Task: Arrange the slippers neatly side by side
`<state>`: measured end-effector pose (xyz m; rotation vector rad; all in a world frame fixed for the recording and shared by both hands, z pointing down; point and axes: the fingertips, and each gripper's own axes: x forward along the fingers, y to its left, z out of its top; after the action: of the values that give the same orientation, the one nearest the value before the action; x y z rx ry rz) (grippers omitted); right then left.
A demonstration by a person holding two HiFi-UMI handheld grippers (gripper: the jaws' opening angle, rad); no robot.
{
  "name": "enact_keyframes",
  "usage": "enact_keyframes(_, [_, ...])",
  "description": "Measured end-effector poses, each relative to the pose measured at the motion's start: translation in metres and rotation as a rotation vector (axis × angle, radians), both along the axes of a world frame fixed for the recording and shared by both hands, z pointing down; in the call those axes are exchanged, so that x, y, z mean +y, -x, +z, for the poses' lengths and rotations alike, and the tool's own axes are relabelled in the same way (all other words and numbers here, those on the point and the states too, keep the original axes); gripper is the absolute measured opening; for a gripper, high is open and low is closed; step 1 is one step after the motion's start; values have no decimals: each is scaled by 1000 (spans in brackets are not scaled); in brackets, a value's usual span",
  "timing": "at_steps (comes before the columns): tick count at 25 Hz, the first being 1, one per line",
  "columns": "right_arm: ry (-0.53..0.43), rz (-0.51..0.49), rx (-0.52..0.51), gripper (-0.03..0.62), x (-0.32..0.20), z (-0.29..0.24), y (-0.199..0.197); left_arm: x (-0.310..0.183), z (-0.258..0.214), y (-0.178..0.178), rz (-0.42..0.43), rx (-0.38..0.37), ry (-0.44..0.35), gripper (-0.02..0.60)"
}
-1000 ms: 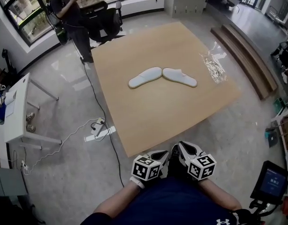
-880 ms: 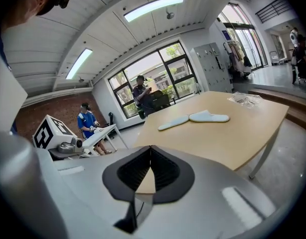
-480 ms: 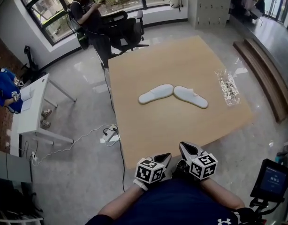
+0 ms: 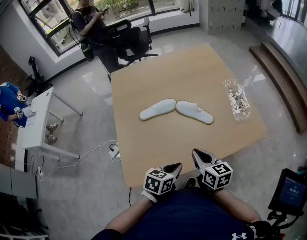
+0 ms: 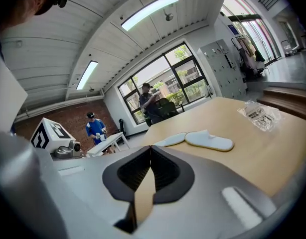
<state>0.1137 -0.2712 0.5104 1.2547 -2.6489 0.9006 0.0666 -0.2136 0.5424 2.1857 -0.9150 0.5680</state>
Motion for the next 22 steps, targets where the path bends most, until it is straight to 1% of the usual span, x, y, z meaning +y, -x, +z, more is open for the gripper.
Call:
enact_keyframes(2, [1,15,-6,11,-4,1,-12,-4,1,-10,16,-7,1,3])
enact_keyframes(7, [25,27,-18,11,-12,5,-27,-13,2,-26,24,-7,23,3])
enact_keyframes(15, [37,5,-17,11,-34,12,-34,-37,8,-33,3,-4,43,3])
enact_keyframes(22, [21,34,-13,11,-63,12,-45,-66,9,-42,33,-8,30,3])
